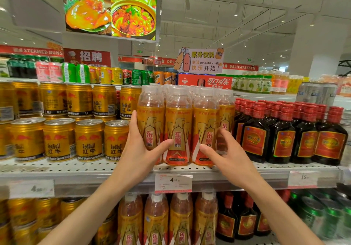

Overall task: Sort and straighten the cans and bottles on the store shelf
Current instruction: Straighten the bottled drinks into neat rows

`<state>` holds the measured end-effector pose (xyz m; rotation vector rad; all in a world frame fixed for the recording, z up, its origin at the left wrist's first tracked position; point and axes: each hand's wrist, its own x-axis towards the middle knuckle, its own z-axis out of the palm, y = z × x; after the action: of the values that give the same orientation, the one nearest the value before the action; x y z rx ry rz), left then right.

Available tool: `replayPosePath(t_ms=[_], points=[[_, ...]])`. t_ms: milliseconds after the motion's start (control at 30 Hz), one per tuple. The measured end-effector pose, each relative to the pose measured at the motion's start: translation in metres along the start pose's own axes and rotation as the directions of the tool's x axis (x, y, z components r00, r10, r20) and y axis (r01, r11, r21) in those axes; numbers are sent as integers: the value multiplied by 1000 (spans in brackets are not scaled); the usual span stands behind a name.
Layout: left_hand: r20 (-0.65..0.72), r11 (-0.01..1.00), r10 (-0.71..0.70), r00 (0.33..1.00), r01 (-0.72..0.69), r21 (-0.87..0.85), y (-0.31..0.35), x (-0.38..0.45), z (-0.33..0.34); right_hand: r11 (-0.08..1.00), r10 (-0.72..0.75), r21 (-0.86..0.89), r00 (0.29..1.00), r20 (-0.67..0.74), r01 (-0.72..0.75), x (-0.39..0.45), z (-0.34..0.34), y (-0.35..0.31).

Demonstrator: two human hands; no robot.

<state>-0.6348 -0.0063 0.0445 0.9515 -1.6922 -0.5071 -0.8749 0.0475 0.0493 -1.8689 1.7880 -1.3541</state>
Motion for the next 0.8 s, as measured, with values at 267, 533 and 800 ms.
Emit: replayPosePath(t_ms=[267,533,800], points=[[-58,999,-30,998,33,37,4,0,5,1000,-8,-27,1000,-1,7,4,2,0],[-94,998,-18,995,24,66,10,-2,10,999,-4,-53,999,36,6,12,-2,5],[-76,991,3,997,7,131,9,-3,15,991,-6,-131,1000,6,7,3,8,3]])
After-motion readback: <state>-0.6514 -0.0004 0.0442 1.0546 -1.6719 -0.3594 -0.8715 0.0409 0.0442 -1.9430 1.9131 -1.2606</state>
